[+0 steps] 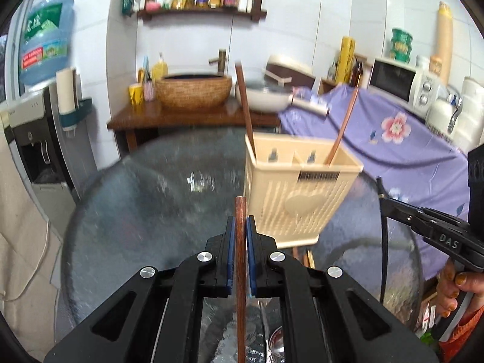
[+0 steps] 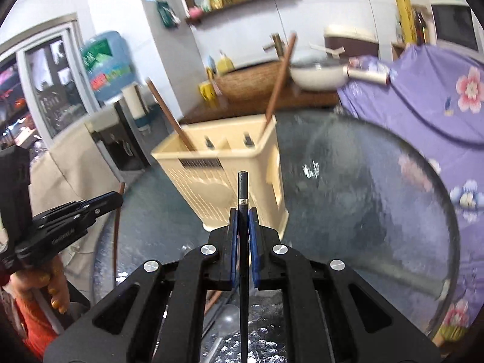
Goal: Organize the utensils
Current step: 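Lift both chopsticks upright and lower them into the cream holder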
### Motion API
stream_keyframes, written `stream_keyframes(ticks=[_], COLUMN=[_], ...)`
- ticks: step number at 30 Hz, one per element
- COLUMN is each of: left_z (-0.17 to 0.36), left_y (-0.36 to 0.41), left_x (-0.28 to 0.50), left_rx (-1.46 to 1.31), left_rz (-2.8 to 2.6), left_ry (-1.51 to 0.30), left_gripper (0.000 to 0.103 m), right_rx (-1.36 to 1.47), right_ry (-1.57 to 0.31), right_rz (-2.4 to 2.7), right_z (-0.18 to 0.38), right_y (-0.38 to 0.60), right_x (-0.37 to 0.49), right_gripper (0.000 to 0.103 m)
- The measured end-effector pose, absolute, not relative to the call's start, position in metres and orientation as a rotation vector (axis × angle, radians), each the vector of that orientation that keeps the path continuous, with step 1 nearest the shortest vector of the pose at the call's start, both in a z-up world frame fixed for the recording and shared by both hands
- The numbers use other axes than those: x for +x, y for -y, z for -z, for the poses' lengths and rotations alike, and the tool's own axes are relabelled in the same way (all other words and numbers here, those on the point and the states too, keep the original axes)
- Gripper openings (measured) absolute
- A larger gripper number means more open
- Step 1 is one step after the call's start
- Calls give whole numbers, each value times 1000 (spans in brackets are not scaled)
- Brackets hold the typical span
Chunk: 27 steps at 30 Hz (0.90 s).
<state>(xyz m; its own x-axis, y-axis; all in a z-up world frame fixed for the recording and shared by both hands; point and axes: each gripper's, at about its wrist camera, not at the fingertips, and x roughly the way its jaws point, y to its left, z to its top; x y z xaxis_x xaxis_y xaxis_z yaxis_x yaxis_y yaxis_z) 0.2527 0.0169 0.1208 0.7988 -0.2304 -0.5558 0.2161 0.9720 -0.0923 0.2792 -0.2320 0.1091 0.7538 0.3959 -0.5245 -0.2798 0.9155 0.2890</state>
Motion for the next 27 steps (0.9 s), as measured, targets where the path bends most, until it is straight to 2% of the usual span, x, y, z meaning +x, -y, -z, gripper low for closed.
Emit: stream_keyframes(ticks=[8, 27], left_z=[-151, -176], left_y=[-21, -31], left_x=[239, 230], left_rx=[-23, -27], left_rz=[248, 273], left_ry=[-524, -482], left_gripper=[7, 7], right_rx=[183, 131], right_ry=[-559, -529], right_rz=[-441, -499], right_z=[-145, -174], right_y=[241, 234], right_x=[254, 246], right_gripper=[8, 8])
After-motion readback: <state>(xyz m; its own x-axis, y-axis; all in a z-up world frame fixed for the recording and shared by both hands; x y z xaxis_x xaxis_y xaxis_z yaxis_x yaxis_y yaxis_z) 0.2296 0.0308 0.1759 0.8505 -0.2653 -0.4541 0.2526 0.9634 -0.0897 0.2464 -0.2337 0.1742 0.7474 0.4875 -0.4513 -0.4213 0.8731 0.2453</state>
